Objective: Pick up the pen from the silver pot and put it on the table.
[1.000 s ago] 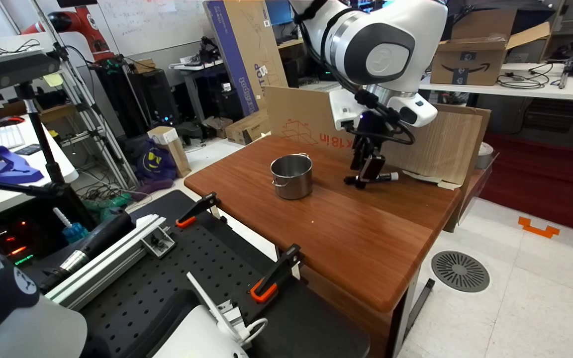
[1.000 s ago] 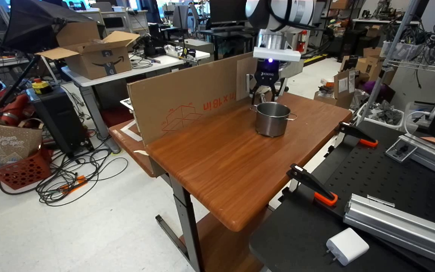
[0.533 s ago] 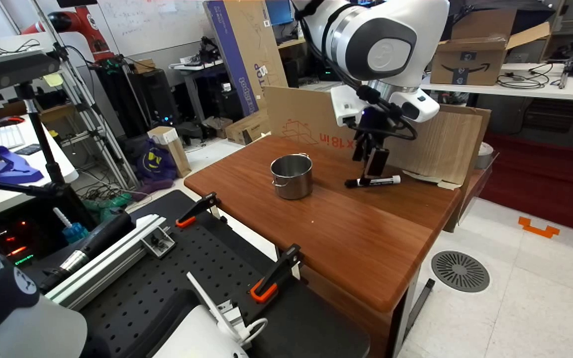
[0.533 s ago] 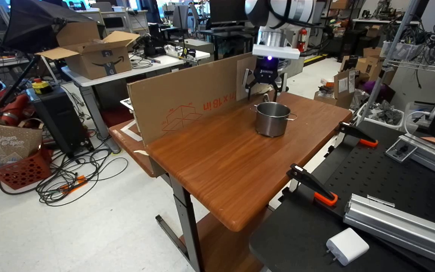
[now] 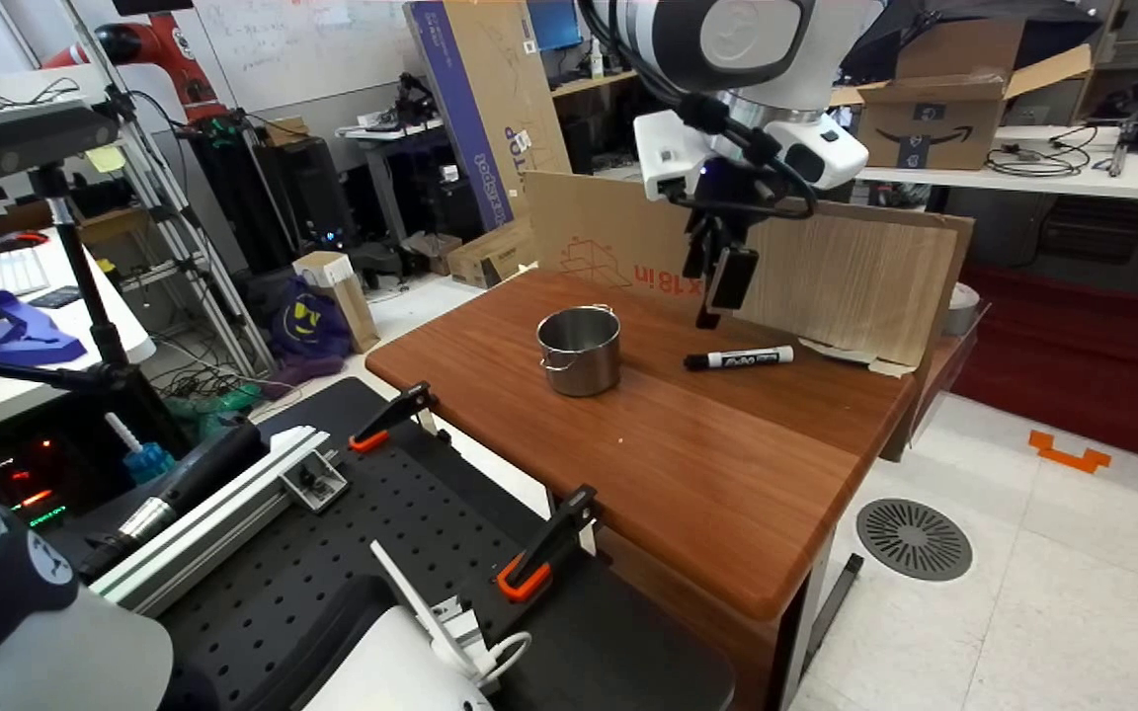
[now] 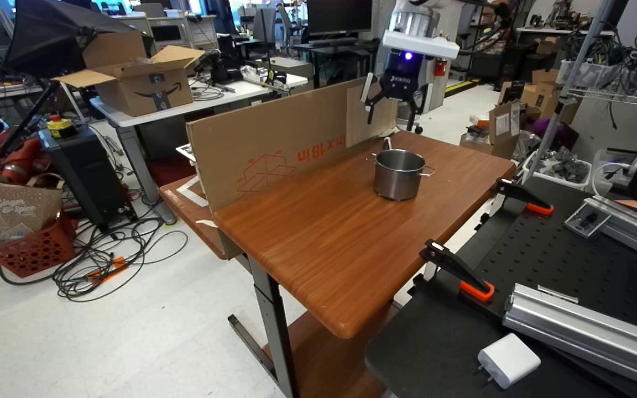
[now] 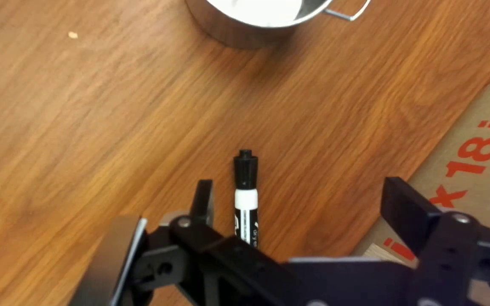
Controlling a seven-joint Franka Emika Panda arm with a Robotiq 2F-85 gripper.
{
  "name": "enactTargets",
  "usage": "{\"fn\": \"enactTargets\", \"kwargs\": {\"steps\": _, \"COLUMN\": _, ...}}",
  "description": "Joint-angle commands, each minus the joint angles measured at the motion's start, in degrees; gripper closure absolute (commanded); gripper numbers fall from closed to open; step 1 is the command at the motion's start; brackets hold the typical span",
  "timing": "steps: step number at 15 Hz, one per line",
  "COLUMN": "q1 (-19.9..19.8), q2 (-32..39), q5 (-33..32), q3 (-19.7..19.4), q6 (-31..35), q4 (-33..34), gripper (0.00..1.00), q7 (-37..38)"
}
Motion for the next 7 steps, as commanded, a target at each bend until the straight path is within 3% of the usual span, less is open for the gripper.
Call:
{"fn": "enactTargets", "kwargs": {"steps": 1, "q1": -0.1, "q2": -1.1, "q5": 0.0, "q3": 0.0, "q6": -0.1, "q4": -0.9, "gripper": 0.0, "q7": -0.1}}
{"fn": "enactTargets", "kwargs": {"steps": 7, "q1": -0.1, "q2": -0.3, "q5": -0.1, "q3": 0.0, "q6": 0.0, "q4": -0.5, "gripper": 0.0, "q7": -0.1}}
